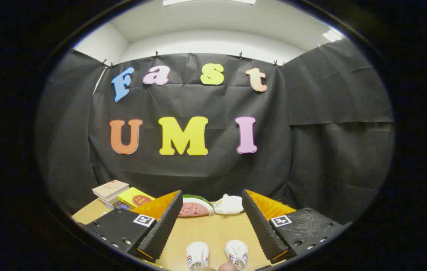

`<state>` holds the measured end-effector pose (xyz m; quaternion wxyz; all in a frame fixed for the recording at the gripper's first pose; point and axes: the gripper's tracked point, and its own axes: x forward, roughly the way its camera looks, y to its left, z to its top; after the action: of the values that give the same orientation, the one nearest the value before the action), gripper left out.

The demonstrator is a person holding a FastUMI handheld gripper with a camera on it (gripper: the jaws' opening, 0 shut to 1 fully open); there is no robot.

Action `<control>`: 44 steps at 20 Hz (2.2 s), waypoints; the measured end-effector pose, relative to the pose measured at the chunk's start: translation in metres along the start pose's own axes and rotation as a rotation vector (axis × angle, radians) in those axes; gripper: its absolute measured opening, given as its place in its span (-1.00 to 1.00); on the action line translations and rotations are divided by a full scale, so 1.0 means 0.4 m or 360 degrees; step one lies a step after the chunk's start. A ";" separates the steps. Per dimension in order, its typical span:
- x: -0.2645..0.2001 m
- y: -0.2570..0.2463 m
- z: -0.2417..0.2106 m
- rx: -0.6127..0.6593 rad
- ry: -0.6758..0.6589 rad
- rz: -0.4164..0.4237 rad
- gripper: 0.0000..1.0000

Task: Open the storage box then place both shoes into the box .Put the left shoe in first, then the right shoe, with the right side of both shoes facing outward in a uniform manner.

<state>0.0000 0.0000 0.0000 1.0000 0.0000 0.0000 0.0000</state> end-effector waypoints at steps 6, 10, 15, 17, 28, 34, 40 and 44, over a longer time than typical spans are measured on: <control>-0.005 0.001 0.013 -0.0022 -0.0017 0.0035 0.90; 0.009 0.024 0.011 -0.0022 -0.0011 0.0087 0.91; 0.030 0.061 0.008 -0.0015 -0.0008 0.0162 0.91; 0.034 0.070 0.002 -0.0018 -0.0003 0.0189 0.91; 0.036 0.056 -0.076 -0.0017 0.0098 0.0253 0.90; 0.011 0.107 -0.194 -0.0026 0.0239 0.0396 0.90; -0.042 0.245 -0.384 0.0117 0.0520 0.0643 0.91; -0.069 0.340 -0.502 0.0256 0.0754 0.0796 0.91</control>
<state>-0.0277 0.1359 -0.2008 0.9380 0.0788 0.2321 0.2450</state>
